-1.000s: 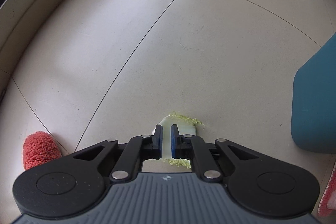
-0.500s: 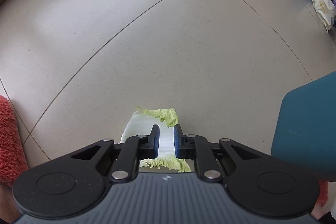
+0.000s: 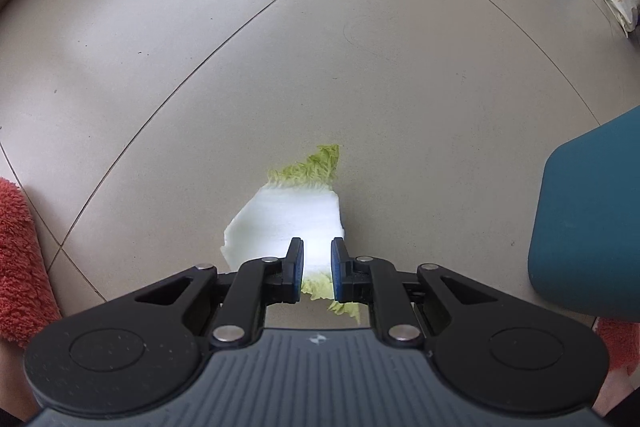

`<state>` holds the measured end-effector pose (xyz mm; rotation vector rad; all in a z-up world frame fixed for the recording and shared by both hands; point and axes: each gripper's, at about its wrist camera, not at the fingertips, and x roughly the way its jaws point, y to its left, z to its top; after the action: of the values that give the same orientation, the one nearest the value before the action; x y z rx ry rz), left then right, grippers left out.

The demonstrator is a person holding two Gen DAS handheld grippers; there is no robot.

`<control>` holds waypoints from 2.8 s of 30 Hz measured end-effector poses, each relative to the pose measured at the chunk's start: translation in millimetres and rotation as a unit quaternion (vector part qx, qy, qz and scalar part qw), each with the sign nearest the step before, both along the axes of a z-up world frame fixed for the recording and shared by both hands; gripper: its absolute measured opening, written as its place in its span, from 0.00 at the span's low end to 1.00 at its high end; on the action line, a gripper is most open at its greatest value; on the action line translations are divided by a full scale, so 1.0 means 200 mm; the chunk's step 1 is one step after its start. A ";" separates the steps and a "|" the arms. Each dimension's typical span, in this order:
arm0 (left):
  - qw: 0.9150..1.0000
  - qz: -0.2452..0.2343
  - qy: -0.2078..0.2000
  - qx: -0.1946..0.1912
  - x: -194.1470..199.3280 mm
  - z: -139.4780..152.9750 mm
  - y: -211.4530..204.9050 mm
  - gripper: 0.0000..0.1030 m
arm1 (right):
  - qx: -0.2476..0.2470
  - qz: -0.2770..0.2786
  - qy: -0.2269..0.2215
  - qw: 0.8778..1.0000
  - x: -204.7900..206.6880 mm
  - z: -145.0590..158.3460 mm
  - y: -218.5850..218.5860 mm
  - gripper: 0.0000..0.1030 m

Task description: Collect trash

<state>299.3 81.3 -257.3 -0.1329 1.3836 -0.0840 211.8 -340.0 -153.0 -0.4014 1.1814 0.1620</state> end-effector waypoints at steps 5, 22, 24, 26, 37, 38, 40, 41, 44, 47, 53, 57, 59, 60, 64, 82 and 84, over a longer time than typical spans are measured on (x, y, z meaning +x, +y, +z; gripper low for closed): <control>0.999 -0.020 0.021 0.016 -0.01 -0.05 -0.04 0.43 | 0.000 0.000 -0.001 1.000 0.00 0.00 0.00 0.18; 0.998 0.040 0.044 -0.003 0.15 -0.33 0.15 1.00 | -0.003 0.002 0.002 1.000 0.00 0.01 0.01 0.18; 0.999 0.028 0.042 -0.002 0.15 -0.36 0.12 1.00 | -0.004 0.003 0.002 1.000 0.00 0.01 0.01 0.18; 0.999 0.011 0.041 0.010 0.15 -0.38 0.08 1.00 | -0.004 0.003 0.002 1.000 0.00 0.01 0.01 0.18; 0.995 0.018 0.058 0.074 0.18 -0.50 0.04 1.00 | -0.004 0.003 0.002 1.000 0.00 0.00 0.01 0.18; 0.995 0.022 0.058 0.074 0.17 -0.51 0.04 1.00 | -0.004 0.003 0.002 1.000 0.00 0.01 0.01 0.18; 0.995 0.024 0.061 0.074 0.18 -0.52 0.04 1.00 | -0.003 0.003 0.001 1.000 0.00 0.01 0.01 0.18; 0.995 0.026 0.063 0.073 0.18 -0.52 0.04 1.00 | -0.003 0.003 0.001 1.000 0.00 0.00 0.01 0.18; 0.994 0.041 0.077 0.071 0.22 -0.54 0.04 1.00 | -0.003 0.003 0.001 1.000 0.00 0.01 0.01 0.18; 0.993 0.046 0.077 0.072 0.20 -0.57 0.04 1.00 | -0.003 0.003 0.001 1.000 0.00 0.00 0.01 0.18; 0.995 0.060 0.052 0.068 0.13 -0.53 0.04 0.78 | -0.004 0.003 0.001 1.000 0.00 0.00 0.01 0.18; 0.995 0.053 0.041 0.074 0.09 -0.49 0.02 0.73 | -0.004 0.003 0.001 1.000 0.00 0.00 0.01 0.18; 0.995 0.047 0.036 0.080 0.07 -0.47 0.00 0.72 | -0.005 0.003 0.000 1.000 0.00 0.00 0.01 0.18; 0.995 0.048 0.033 0.081 0.06 -0.46 0.00 0.72 | -0.005 0.003 0.000 1.000 0.00 0.00 0.01 0.18; 0.995 0.047 0.019 0.082 0.02 -0.35 -0.01 0.72 | -0.006 0.004 -0.002 1.000 0.00 0.01 0.00 0.18; 0.991 -0.034 -0.112 0.060 -0.19 0.65 -0.32 0.72 | 0.003 0.001 -0.012 1.000 -0.01 0.01 -0.01 0.18; 0.989 -0.047 -0.128 0.054 -0.21 0.77 -0.38 0.72 | 0.003 0.001 -0.012 1.000 -0.01 0.01 -0.01 0.18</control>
<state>258.1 5.8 -103.4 0.0334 1.1341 -0.1017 208.9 -342.5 -150.9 -0.3971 1.1572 0.1618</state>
